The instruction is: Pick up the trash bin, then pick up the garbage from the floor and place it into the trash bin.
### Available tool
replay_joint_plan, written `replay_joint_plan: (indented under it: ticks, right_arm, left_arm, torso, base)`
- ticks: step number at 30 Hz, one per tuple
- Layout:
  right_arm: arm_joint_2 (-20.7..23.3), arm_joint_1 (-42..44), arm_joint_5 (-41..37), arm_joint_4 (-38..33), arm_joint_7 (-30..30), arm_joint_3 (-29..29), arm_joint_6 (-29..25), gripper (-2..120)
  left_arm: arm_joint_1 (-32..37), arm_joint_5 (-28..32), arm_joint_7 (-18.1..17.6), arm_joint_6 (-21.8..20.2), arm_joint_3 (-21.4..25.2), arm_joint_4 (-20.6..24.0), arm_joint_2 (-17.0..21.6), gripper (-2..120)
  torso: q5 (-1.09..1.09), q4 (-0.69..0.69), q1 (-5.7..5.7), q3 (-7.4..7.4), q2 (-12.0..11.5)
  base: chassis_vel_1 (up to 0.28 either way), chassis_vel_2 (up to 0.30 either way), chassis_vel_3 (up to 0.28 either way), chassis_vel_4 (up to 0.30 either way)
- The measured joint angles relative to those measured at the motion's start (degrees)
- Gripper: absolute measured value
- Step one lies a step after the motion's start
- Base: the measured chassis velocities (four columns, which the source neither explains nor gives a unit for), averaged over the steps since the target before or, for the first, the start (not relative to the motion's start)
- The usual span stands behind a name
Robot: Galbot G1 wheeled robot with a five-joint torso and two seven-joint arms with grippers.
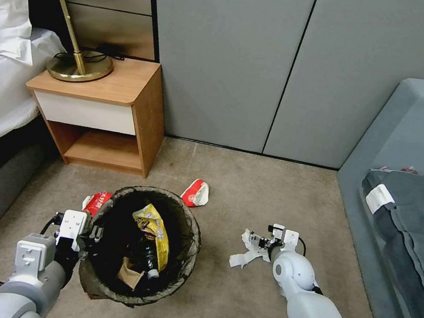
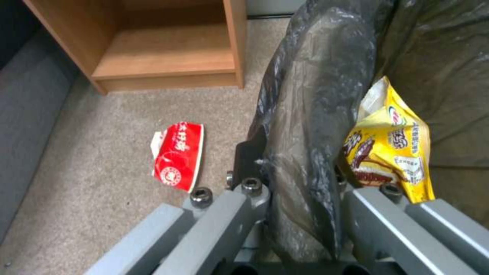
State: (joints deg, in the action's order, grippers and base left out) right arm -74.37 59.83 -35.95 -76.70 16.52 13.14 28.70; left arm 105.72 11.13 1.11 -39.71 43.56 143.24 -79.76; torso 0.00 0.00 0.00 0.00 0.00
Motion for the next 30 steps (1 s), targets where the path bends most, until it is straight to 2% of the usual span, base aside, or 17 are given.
replay_joint_plan:
  ticks: [30]
  right_arm:
    - [-0.61, -0.26, 1.34, 7.49, -2.66, 0.54, -4.07, 99]
  left_arm:
    - [-0.34, -0.74, 0.11, 0.13, -0.02, 0.0, -0.56, 3]
  torso:
    - [0.0, 0.0, 0.0, 0.0, 0.0]
  base:
    - [0.0, 0.0, 0.0, 0.0]
